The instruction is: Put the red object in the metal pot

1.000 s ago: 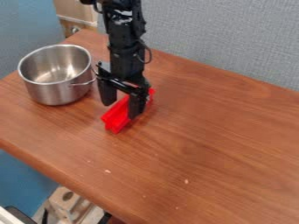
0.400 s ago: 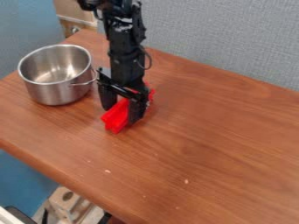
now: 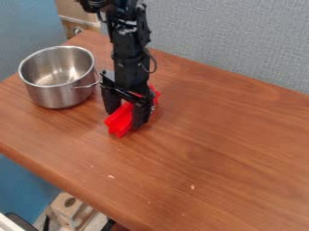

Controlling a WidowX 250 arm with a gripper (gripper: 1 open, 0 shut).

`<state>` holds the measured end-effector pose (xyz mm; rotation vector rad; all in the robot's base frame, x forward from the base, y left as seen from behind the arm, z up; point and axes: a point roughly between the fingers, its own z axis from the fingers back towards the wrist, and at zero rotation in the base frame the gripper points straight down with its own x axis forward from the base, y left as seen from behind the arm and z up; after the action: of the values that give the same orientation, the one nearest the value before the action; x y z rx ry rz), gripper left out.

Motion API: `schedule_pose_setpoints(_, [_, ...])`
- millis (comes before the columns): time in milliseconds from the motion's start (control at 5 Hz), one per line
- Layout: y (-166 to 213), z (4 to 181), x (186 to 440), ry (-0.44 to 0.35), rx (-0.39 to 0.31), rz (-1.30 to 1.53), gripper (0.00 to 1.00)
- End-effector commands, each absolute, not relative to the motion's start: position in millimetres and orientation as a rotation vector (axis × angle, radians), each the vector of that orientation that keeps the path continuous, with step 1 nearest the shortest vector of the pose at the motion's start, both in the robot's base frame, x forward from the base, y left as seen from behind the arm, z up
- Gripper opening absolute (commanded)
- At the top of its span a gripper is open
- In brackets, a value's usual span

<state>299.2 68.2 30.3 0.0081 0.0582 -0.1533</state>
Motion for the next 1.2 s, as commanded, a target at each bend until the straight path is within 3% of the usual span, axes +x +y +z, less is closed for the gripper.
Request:
schedule_pose_setpoints(0, [64.7, 37.6, 304.1, 0.028, 0.024, -0.183, 0.00])
schedule_pose_setpoints(1000, [58.0, 42.1, 302.3, 0.024, 0.018, -0.193, 0.00])
